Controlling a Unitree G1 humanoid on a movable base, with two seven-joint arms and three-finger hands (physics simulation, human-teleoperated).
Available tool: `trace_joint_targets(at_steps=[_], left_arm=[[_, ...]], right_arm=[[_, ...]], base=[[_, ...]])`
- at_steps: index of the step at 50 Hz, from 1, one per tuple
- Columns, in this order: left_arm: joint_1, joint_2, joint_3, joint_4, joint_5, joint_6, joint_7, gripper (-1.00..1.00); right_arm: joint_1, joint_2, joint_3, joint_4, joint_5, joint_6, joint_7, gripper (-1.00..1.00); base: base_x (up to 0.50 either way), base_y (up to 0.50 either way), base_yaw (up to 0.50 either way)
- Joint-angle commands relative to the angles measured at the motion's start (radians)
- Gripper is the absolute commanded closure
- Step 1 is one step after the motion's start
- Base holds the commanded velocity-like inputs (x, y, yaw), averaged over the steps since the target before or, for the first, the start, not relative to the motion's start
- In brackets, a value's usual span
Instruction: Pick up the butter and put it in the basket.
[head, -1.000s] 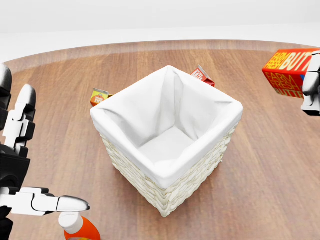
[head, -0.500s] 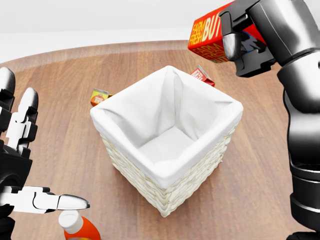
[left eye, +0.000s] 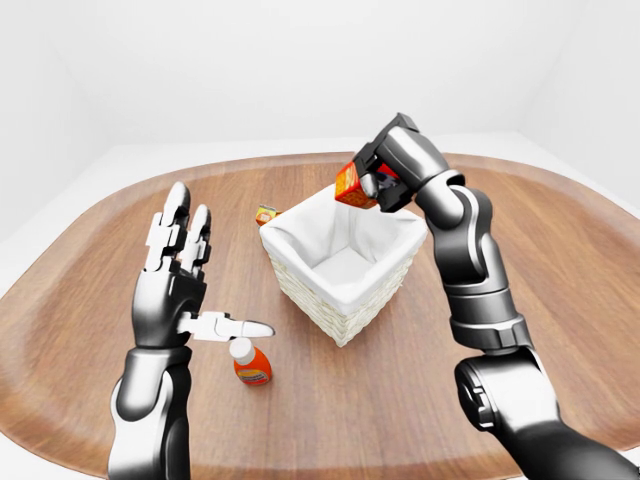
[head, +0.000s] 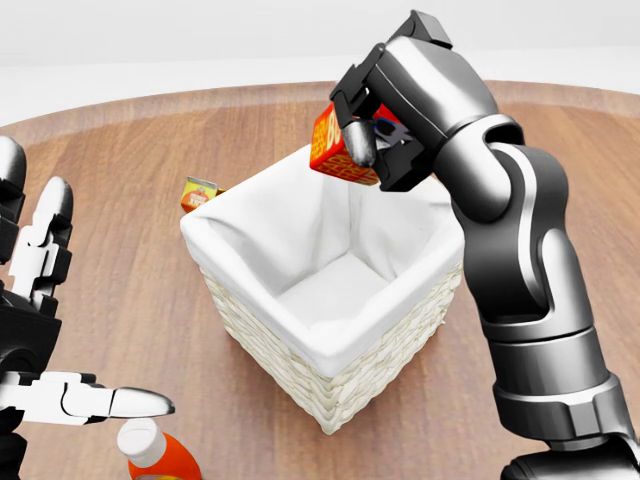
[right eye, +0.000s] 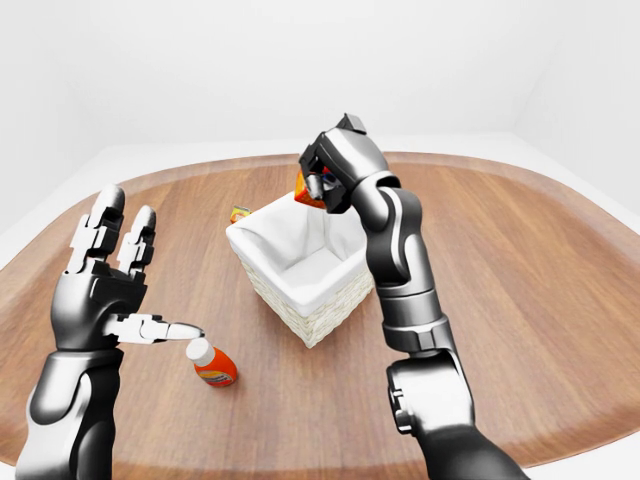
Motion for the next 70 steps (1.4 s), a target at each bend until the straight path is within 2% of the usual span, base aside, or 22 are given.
trace_joint_targets(at_steps=[1,12,39,56,70], left_arm=[[-0.003,0.002,0.006,0.015,-0.007,0.0,-0.001,-1.0],[0.004,0.002,0.009,0.003,-0.012,0.0,-0.003,-1.0],[0.0,0.004,0.012,0.029,-0.014,0.0,-0.006,-1.0],[-0.002,0.007,0.015,0.047,-0.017,0.0,-0.008,-1.0],[-0.004,0.008,0.019,0.059,-0.021,0.0,-0.008,-1.0]], right_arm=[[-0.037,0.057,0.024,0.084,-0.043,0.0,-0.039,1.0],[-0.049,0.085,0.036,0.166,-0.052,0.0,-0.073,1.0],[-0.222,0.081,0.041,0.808,0.08,0.0,-0.352,1.0],[-0.25,0.105,0.053,0.984,0.091,0.0,-0.432,1.0],[-0.256,0.123,0.058,1.028,0.091,0.0,-0.457,1.0]], base=[[0.0,0.0,0.0],[0.0,0.0,0.0],[0.0,0.0,0.0],[0.0,0.0,0.0],[0.0,0.0,0.0]])
